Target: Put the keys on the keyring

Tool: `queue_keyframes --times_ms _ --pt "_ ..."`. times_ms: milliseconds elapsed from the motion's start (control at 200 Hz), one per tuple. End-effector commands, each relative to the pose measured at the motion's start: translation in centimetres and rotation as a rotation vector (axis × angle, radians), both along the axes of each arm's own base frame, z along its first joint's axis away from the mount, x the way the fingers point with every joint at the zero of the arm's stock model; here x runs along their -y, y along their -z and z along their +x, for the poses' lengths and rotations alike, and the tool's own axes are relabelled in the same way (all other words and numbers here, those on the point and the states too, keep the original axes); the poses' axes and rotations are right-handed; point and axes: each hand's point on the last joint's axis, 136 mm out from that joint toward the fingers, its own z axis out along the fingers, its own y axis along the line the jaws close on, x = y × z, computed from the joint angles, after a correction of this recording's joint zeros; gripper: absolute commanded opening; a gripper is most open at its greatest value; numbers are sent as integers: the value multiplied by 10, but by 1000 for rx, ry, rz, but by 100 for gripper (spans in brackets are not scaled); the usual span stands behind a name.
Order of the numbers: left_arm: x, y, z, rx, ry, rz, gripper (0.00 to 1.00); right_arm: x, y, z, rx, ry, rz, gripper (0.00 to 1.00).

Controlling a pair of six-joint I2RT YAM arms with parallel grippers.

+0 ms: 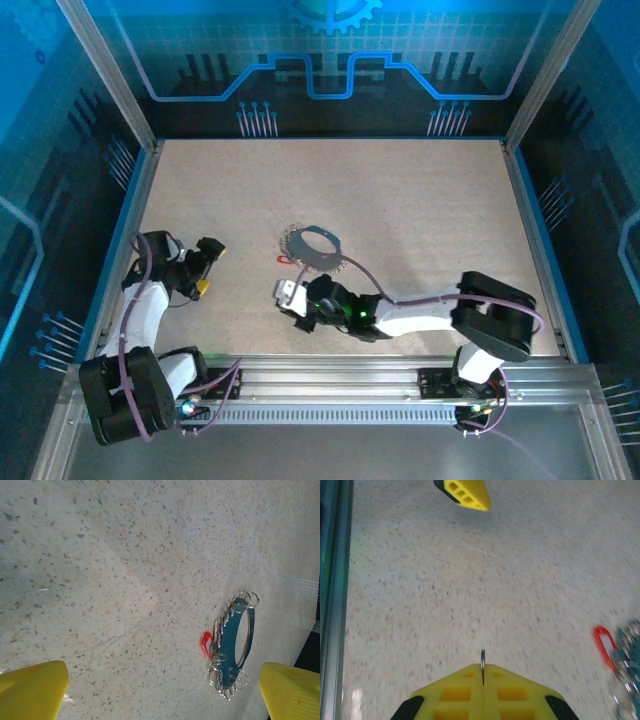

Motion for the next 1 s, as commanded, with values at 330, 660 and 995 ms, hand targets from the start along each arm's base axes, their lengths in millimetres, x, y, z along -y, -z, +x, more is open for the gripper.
queue_keyframes --times_ms 330,660,995 --pt "32 -12 9 47 93 12 99 128 4 -22 -44 289 -104 1" --pt "45 -12 15 38 131 22 99 154 31 -29 -101 330 -231 0" --pt "45 -9 12 23 141 33 99 126 52 -25 -107 276 -314 0"
